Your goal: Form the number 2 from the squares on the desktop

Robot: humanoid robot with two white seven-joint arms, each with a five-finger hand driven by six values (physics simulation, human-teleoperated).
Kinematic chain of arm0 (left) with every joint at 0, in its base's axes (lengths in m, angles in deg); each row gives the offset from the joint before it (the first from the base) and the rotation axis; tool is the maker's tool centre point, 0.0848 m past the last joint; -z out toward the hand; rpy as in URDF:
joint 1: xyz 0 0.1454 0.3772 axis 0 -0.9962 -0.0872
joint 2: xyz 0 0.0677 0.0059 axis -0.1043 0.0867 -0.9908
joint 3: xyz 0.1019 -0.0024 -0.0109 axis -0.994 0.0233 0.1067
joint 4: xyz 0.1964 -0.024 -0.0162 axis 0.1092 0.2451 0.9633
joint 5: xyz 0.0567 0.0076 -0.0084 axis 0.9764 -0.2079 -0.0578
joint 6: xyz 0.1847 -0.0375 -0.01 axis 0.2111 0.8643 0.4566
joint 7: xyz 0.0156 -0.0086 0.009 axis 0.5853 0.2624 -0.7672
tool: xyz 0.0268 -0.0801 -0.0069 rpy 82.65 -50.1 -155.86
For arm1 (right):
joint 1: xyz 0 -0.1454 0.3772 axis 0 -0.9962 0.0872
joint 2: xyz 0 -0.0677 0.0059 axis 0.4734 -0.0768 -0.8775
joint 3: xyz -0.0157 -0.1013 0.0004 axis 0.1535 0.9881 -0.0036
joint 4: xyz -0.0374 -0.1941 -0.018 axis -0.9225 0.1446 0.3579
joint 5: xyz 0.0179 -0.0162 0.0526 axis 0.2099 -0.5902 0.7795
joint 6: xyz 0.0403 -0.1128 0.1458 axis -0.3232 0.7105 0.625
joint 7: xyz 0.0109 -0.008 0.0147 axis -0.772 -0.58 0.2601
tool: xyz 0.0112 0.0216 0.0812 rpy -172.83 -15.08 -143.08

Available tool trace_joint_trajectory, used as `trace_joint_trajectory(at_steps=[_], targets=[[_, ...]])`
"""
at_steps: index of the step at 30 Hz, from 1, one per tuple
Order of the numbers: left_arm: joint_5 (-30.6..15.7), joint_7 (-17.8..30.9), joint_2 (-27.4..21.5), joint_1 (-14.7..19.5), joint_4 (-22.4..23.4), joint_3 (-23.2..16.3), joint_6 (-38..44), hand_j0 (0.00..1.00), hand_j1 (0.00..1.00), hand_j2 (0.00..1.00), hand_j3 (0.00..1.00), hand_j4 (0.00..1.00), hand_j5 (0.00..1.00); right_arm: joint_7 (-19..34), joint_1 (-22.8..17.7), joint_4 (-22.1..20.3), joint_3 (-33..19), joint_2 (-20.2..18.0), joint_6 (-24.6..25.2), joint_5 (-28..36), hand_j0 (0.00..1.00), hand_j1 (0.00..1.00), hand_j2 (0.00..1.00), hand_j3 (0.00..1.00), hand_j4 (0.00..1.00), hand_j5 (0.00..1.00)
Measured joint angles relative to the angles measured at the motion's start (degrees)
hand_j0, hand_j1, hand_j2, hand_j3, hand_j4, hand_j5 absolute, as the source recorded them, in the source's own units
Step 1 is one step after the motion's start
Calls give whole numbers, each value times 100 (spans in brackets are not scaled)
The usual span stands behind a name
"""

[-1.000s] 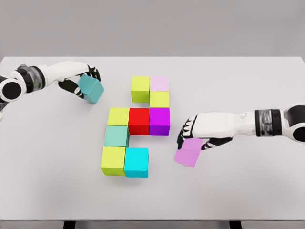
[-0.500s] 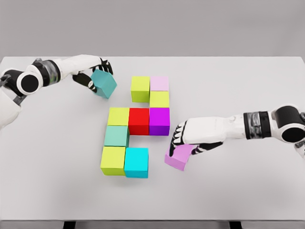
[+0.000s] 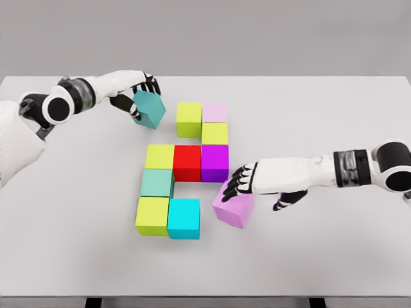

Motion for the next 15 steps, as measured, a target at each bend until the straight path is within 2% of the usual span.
trace_joint_trajectory(at_steps=[9, 15], targets=[[-37, -5, 101, -18, 7, 6, 241, 53, 53, 53, 53, 53, 53, 2, 79, 21, -72, -269, -3, -4, 100, 100, 100, 100, 100, 100], [-51, -3, 184, -35, -2, 1, 247, 53, 53, 53, 53, 53, 53, 2, 79, 266, -140, -290, -4, -3, 100, 100, 100, 100, 100, 100]])
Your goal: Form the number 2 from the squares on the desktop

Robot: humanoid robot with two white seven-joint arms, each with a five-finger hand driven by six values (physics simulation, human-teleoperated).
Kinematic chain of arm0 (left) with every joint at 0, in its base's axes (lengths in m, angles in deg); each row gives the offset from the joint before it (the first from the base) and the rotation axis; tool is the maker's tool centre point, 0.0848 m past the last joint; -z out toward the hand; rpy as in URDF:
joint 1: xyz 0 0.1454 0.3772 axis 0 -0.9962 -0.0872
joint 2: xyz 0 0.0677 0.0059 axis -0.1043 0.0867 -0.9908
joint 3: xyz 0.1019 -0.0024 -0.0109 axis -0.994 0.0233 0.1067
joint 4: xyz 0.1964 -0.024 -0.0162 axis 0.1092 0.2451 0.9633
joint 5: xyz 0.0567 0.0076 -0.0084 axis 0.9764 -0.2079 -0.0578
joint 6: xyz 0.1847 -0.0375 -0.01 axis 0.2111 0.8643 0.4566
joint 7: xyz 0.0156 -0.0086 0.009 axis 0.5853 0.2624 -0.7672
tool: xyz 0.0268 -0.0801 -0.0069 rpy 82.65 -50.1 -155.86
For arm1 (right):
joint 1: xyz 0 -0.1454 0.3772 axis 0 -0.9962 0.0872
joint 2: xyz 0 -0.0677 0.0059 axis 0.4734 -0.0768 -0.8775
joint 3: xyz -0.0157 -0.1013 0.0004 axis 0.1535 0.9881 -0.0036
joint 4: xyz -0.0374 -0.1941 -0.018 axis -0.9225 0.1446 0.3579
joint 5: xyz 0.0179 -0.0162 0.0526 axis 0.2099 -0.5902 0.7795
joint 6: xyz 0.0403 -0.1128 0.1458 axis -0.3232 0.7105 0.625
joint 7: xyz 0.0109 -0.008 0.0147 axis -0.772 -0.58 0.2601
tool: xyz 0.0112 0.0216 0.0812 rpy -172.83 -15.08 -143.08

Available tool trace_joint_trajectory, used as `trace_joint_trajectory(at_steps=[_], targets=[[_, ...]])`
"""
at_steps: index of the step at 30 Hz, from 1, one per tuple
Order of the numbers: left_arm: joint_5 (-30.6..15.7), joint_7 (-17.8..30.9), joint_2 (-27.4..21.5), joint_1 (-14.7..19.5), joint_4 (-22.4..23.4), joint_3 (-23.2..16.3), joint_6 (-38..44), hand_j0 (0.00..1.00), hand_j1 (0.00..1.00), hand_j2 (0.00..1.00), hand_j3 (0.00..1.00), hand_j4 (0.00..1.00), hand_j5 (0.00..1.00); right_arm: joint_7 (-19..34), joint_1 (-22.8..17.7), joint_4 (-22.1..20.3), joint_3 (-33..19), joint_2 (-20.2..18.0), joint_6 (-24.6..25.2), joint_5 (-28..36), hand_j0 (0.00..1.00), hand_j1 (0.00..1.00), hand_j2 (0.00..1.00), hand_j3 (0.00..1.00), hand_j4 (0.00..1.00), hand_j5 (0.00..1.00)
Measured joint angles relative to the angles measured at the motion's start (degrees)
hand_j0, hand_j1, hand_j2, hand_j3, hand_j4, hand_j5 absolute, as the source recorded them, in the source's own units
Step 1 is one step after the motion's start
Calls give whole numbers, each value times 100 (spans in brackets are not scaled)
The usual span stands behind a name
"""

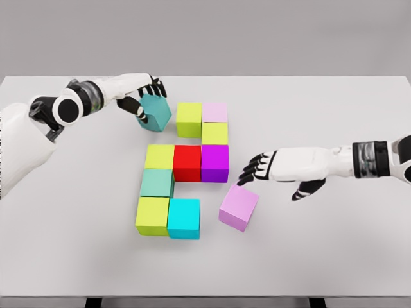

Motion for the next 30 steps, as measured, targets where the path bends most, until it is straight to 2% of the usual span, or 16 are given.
trace_joint_trajectory(at_steps=[5, 12, 30], targets=[[-3, 0, 46, -26, 4, -2, 4, 53, 53, 53, 53, 53, 53, 0, -26, 86, -104, 42, 0, -360, 100, 100, 100, 100, 100, 100], [-2, 1, 53, -44, 2, -3, 1, 53, 53, 53, 53, 53, 53, 0, -70, 187, -82, 285, 44, -1020, 100, 100, 100, 100, 100, 100], [-2, 27, 66, -62, -23, -6, 18, 53, 53, 53, 53, 53, 53, 0, -53, 418, 40, 513, 301, -1273, 100, 100, 100, 100, 100, 100]])
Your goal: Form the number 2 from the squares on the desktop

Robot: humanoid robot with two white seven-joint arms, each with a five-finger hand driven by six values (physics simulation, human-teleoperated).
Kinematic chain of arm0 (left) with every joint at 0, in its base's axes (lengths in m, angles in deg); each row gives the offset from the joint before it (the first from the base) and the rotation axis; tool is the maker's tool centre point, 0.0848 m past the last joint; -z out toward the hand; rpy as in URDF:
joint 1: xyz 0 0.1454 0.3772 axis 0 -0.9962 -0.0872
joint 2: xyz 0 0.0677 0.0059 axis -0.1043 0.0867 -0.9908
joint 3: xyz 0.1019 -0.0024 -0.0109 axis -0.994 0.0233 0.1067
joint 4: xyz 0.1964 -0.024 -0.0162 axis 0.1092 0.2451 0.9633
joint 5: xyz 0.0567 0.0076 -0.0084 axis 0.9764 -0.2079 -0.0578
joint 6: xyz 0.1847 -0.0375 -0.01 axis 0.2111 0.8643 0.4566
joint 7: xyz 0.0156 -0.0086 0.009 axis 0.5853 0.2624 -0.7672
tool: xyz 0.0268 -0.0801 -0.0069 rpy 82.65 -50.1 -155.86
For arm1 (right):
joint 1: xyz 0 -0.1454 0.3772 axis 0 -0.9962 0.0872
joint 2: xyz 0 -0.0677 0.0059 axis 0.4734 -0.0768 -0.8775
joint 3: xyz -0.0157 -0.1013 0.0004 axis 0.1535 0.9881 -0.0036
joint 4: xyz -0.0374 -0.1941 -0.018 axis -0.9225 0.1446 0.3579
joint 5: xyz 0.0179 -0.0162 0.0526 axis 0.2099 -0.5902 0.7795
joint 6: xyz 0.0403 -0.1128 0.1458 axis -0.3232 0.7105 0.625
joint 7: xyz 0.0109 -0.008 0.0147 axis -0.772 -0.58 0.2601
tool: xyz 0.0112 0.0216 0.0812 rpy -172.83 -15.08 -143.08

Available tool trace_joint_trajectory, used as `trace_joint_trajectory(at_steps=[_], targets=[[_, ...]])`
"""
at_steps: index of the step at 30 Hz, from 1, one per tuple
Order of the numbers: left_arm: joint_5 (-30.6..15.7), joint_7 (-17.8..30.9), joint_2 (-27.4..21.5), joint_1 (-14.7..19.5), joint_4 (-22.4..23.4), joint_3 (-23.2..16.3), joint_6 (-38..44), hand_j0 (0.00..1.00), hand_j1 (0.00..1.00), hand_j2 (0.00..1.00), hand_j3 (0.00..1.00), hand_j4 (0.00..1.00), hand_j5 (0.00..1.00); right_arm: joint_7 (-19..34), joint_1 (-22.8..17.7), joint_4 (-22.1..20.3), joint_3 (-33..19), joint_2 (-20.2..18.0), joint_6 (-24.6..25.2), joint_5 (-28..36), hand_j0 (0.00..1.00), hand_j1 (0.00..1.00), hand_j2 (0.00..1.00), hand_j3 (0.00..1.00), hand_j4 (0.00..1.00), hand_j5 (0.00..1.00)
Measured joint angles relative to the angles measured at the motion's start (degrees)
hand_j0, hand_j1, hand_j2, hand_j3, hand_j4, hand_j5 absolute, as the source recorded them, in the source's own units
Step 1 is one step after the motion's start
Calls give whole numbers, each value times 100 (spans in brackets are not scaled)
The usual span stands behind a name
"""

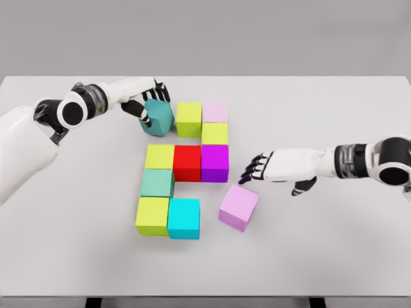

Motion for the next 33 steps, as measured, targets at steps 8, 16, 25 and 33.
trace_joint_trajectory(at_steps=[8, 16, 25, 33], targets=[[6, -5, 54, -9, 12, 3, 45, 54, 54, 54, 54, 54, 54, 0, -9, -23, 85, 60, -10, -65, 100, 100, 100, 100, 100, 100], [15, -22, 68, -9, 29, 3, 70, 80, 80, 80, 80, 80, 80, 0, 0, -197, 109, 57, -56, -65, 100, 100, 100, 100, 100, 100], [-5, -26, 35, -9, 25, 5, 71, 86, 86, 86, 86, 86, 86, 0, -9, -352, 154, 56, -113, -57, 100, 100, 100, 100, 100, 100], [-573, 13, -664, 97, -199, 3, 68, 100, 100, 100, 100, 100, 100, -1, 0, -405, 228, 60, -119, -53, 100, 100, 100, 100, 100, 100]])
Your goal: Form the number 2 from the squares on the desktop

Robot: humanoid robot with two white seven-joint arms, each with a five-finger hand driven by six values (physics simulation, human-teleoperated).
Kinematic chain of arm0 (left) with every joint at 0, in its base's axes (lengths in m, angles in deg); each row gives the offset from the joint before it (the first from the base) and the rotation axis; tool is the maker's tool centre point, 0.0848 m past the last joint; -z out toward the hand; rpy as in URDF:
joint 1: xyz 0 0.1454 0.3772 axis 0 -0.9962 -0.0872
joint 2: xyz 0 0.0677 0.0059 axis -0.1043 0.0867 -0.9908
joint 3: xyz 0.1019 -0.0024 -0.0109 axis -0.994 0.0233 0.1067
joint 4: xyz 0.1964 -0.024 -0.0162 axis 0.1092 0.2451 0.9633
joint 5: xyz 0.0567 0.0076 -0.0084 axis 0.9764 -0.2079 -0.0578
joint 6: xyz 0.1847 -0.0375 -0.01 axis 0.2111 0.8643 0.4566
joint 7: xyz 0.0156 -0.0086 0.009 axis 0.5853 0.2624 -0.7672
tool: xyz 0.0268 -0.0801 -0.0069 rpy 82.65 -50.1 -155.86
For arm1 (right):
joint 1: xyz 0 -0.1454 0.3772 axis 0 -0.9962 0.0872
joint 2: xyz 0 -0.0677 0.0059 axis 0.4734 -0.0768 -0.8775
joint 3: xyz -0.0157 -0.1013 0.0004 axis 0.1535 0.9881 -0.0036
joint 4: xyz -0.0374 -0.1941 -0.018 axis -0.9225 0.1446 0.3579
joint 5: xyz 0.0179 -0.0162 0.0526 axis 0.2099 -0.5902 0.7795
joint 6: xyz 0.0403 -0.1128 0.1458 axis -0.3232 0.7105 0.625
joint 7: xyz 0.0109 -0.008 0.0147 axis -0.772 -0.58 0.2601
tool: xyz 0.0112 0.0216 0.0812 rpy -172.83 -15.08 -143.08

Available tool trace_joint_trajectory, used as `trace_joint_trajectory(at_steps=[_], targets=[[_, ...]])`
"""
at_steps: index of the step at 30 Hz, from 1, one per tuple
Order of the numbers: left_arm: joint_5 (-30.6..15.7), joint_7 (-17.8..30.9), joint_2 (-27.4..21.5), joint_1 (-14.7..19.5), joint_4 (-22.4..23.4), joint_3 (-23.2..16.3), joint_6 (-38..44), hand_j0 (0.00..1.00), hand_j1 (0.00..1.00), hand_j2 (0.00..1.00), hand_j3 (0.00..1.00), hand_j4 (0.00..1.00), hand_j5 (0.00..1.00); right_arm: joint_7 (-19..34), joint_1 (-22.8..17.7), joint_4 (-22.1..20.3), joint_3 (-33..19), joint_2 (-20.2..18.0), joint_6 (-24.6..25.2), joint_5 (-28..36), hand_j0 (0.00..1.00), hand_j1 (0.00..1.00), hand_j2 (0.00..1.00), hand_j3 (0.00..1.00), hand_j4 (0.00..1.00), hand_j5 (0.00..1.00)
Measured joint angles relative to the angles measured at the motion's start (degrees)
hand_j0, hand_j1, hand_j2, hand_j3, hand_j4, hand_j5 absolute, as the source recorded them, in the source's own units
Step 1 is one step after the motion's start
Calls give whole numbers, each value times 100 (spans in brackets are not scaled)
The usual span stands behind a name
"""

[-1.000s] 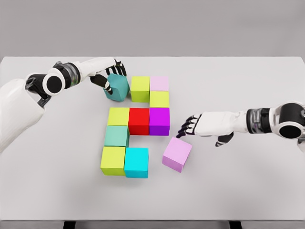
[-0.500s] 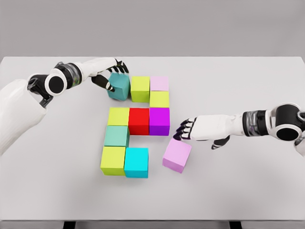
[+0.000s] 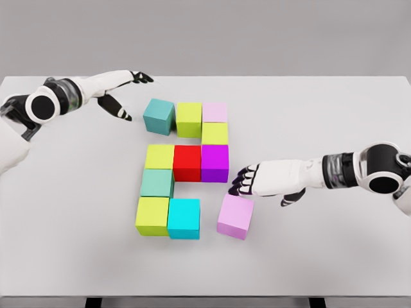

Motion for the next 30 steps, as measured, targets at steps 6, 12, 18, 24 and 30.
trace_joint_trajectory(at_steps=[6, 12, 18, 24, 30], targets=[[933, 224, -95, 97, 598, 1, -561, 96, 96, 96, 96, 96, 96, 1, 35, 31, -11, -2, 47, -2, 100, 100, 100, 100, 100, 100], [1796, 736, 179, 193, 1189, -7, -774, 65, 65, 65, 65, 65, 65, 1, 114, 196, -48, -7, 230, -2, 91, 91, 91, 91, 91, 91], [2128, 903, 520, 193, 1356, -8, -781, 63, 63, 63, 63, 63, 63, 0, 185, 224, -51, -187, 309, -5, 44, 44, 44, 44, 44, 44], [2165, 926, 673, 194, 1342, -2, -790, 63, 63, 63, 63, 63, 63, 1, 132, 196, -270, -457, -56, 1, 16, 16, 16, 16, 16, 16], [2127, 928, 729, 176, 1323, -1, -805, 63, 63, 63, 63, 63, 63, -1, 828, 207, -173, -978, -153, 423, 17, 17, 17, 17, 17, 17]])
